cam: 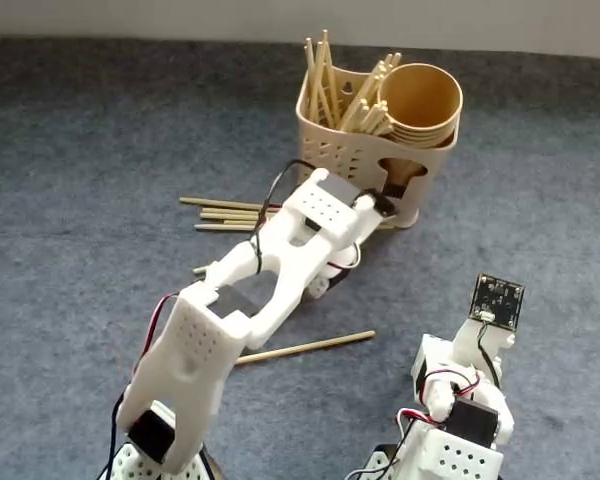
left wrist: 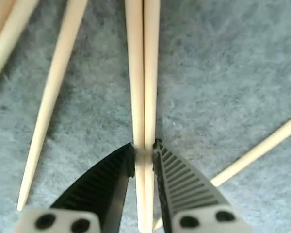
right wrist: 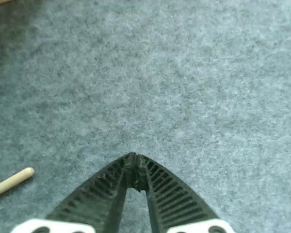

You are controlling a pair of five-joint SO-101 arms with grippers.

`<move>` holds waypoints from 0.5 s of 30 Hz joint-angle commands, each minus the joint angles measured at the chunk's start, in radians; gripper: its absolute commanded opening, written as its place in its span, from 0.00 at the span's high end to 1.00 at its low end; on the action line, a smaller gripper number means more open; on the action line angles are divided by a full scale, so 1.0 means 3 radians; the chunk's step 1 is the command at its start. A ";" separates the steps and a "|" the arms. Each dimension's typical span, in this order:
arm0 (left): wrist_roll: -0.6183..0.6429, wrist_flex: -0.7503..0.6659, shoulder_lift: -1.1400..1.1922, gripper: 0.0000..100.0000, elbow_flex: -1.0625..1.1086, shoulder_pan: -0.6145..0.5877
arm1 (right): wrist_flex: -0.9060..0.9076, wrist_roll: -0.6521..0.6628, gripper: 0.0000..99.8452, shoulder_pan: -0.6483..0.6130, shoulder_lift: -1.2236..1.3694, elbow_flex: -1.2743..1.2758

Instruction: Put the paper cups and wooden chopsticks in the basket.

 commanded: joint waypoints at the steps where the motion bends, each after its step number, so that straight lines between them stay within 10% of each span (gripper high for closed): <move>1: -0.0036 0.0133 -0.0233 1.00 -0.0008 0.0161 | 0.0018 0.0000 0.99 0.0033 -0.0018 0.0509; 15: -0.0036 -0.0215 -0.1788 1.00 0.1204 0.0182 | 0.0018 0.0000 0.99 0.0033 -0.0018 0.0509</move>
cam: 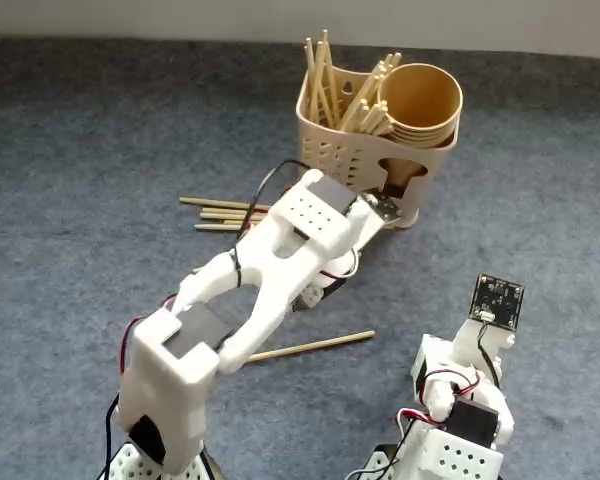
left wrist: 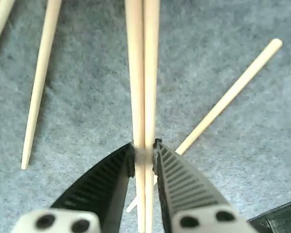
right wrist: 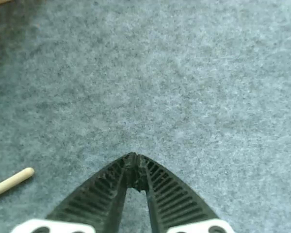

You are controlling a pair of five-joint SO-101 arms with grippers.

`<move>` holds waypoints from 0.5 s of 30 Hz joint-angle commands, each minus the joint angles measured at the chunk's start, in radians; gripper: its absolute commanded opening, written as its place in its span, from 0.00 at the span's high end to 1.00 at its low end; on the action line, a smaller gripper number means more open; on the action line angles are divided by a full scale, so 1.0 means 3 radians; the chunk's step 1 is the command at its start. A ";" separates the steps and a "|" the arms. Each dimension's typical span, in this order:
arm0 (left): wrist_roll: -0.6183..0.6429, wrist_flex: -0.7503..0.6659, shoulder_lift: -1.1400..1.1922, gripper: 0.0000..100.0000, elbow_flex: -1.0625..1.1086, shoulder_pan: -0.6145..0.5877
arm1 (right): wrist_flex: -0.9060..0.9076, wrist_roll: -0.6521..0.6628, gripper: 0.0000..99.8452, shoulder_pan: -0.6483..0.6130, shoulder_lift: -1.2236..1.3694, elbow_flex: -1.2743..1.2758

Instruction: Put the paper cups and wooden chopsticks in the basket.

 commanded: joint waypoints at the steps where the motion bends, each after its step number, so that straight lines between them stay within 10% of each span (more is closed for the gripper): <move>1: -0.0026 -0.0230 -0.0795 1.00 0.0366 0.0095 | 0.0018 0.0000 0.99 0.0033 -0.0018 0.0509; 15: -0.0026 -0.0414 -0.2279 1.00 0.0611 0.0074 | 0.0018 0.0000 0.99 0.0033 -0.0018 0.0509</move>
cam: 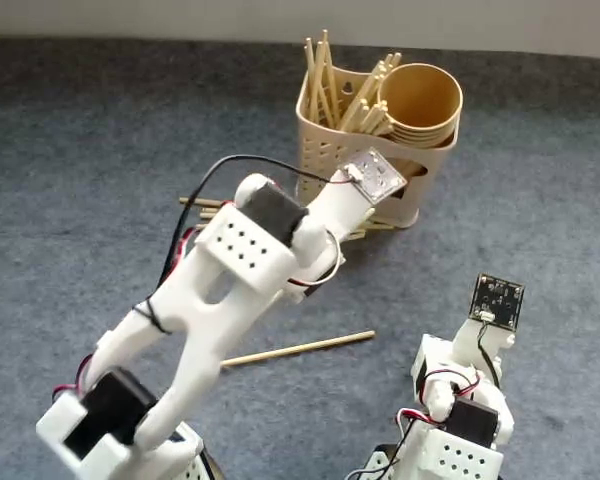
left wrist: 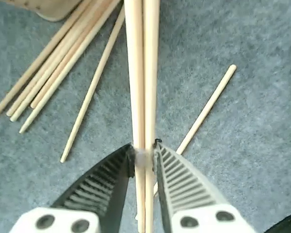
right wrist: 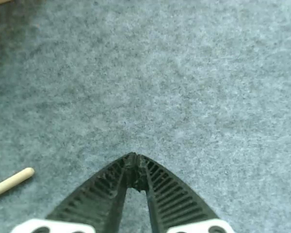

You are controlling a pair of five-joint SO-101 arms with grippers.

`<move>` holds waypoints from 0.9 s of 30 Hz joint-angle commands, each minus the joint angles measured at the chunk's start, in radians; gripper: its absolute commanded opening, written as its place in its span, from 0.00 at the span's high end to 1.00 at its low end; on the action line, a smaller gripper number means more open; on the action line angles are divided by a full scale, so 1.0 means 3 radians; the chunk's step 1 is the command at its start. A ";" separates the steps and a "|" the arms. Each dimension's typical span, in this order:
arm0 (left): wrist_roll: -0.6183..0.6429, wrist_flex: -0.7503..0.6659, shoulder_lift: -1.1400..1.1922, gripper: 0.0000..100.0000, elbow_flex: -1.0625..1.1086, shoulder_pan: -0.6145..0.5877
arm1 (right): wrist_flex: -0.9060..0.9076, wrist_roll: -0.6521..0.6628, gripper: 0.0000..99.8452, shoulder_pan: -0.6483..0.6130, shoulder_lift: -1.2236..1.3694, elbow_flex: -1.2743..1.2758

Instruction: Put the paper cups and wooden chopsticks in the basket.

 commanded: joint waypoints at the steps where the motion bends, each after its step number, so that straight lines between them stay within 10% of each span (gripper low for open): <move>1: -0.0020 -0.0199 -0.0580 1.00 -0.0105 0.0074 | 0.0018 0.0000 0.99 0.0033 -0.0018 0.0509; 27: 0.0000 -0.3268 -0.1169 1.00 -0.0090 -0.0616 | 0.0018 0.0000 0.99 0.0033 -0.0018 0.0509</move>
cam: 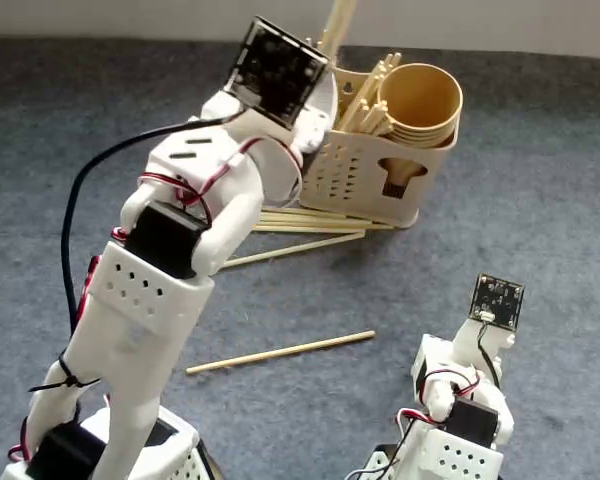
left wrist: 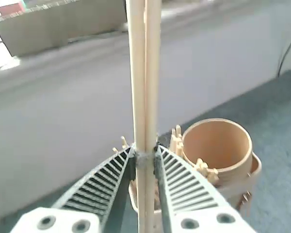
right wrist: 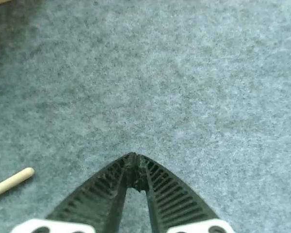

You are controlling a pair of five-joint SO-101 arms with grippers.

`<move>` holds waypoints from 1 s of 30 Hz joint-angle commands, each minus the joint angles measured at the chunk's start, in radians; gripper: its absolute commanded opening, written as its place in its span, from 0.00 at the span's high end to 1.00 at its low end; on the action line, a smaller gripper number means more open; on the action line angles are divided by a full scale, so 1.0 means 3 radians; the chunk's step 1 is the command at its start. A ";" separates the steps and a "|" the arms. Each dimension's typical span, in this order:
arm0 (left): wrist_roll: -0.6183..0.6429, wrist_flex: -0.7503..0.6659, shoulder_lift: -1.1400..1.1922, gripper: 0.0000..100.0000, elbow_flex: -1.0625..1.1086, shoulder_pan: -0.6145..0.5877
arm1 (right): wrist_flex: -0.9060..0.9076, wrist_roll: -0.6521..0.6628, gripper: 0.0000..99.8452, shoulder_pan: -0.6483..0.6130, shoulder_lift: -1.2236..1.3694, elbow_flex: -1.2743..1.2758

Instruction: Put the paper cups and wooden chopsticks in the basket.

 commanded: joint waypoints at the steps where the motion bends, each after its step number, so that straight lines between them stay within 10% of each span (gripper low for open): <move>1: 0.0015 -0.0496 -0.0095 1.00 -0.0084 -0.0090 | 0.0018 0.0000 0.99 0.0033 -0.0018 0.0509; 13: 0.0020 -0.1928 0.0192 1.00 0.0673 -0.0064 | 0.0018 0.0000 0.99 0.0033 -0.0018 0.0509; 30: 0.0026 -0.1524 0.0637 0.90 0.0662 -0.0008 | 0.0018 0.0000 0.99 0.0033 -0.0018 0.0509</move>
